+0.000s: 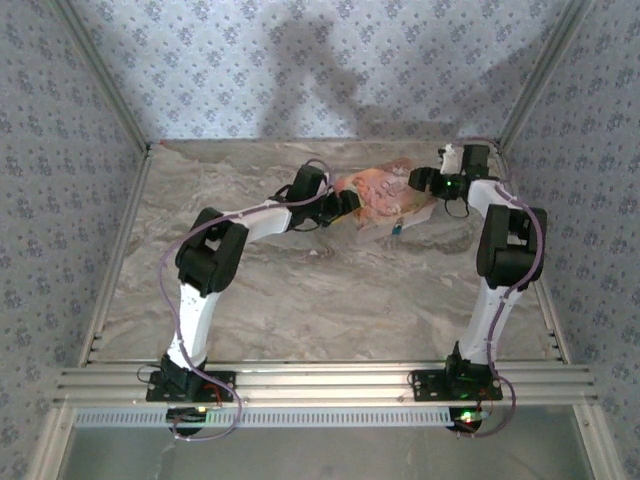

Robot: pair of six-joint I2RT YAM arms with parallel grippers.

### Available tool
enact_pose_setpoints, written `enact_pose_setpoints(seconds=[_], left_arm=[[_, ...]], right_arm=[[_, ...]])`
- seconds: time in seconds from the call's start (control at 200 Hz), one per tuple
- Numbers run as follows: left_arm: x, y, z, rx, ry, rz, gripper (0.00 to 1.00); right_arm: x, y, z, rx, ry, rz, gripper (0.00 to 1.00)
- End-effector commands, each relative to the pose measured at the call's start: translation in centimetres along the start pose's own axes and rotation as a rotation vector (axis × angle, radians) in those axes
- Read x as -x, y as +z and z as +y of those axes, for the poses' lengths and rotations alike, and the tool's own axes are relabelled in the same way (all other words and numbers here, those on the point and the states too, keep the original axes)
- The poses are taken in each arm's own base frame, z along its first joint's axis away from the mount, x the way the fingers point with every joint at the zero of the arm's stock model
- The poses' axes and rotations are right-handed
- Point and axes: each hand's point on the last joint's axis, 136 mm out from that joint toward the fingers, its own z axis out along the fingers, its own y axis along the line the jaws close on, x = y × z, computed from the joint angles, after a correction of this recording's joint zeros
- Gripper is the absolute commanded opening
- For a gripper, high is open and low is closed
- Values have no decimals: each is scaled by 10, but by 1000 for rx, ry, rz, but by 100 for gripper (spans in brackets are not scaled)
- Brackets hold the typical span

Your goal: Unlock the padlock with the key

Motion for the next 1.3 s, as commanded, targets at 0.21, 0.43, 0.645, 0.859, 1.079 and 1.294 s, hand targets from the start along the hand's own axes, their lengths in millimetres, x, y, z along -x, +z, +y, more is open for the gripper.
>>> enact_pose_setpoints(seconds=[0.21, 0.43, 0.645, 0.859, 1.079, 1.294], left_arm=[[-32, -53, -15, 1, 81, 13, 72], [-48, -86, 13, 76, 54, -7, 72], [-63, -115, 47, 177, 33, -45, 73], [-52, -135, 61, 196, 5, -109, 75], [-27, -150, 69, 223, 14, -157, 76], [-5, -158, 78, 284, 51, -185, 78]], right_arm=[[-66, 3, 89, 162, -12, 131, 73], [-111, 0, 118, 172, -33, 177, 74], [-144, -7, 138, 181, -42, 204, 74], [-173, -10, 158, 201, -65, 235, 75], [-192, -14, 178, 217, -95, 268, 75], [-209, -16, 193, 234, -125, 300, 76]])
